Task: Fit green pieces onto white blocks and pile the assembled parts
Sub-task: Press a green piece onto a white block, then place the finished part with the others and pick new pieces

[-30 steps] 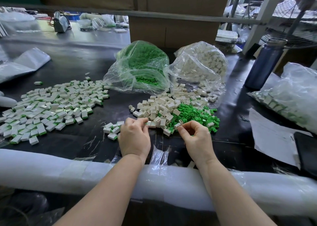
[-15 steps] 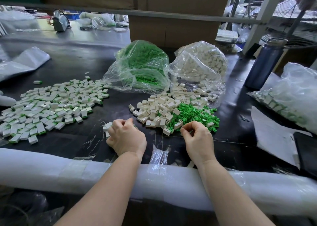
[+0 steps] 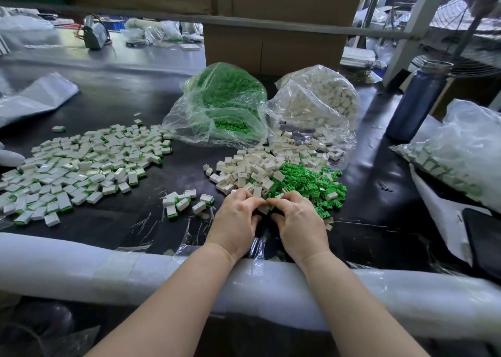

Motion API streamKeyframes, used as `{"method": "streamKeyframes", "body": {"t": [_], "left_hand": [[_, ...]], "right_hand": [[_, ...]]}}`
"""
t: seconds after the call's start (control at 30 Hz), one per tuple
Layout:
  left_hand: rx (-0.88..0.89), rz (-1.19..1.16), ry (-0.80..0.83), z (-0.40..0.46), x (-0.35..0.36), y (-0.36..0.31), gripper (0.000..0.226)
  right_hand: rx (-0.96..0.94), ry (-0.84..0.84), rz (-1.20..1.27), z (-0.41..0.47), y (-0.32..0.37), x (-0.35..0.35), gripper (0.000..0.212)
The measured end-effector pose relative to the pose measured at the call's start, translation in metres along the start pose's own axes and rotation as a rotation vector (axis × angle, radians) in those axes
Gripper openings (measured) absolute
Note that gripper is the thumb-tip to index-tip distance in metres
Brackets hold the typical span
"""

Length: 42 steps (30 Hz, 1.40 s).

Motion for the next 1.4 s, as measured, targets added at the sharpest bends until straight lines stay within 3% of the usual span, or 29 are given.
{"method": "streamKeyframes", "body": {"t": [0.17, 0.4, 0.83, 0.97, 1.17, 1.4], "left_hand": [[-0.009, -0.022, -0.023, 0.0, -0.003, -0.002, 0.016], [-0.047, -0.047, -0.016, -0.001, -0.003, 0.0, 0.012], [-0.055, -0.135, 0.035, 0.0, 0.002, 0.0, 0.022], [-0.076, -0.195, 0.03, -0.001, 0.002, 0.002, 0.015], [-0.125, -0.295, 0.01, -0.002, 0.001, 0.005, 0.011], [-0.131, -0.342, 0.005, -0.003, 0.003, 0.01, 0.01]], "right_hand": [[0.053, -0.045, 0.002, 0.0, -0.005, -0.005, 0.02], [0.073, -0.071, 0.0, 0.0, -0.006, -0.008, 0.011], [0.089, -0.021, -0.068, 0.002, -0.006, -0.002, 0.019], [0.084, -0.074, -0.035, 0.002, -0.007, -0.007, 0.018], [0.075, -0.174, 0.234, 0.0, -0.009, -0.021, 0.014], [0.113, -0.058, 0.545, 0.002, -0.015, -0.017, 0.014]]}}
Point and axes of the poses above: each hand's wrist, its own z-axis towards the middle knuckle, its own x-axis out of the palm, y = z × x, the point moved 9 cm from there along z, towards the middle knuckle, and after that the axes turned 8 degrees about x, right-handed, at the moved point
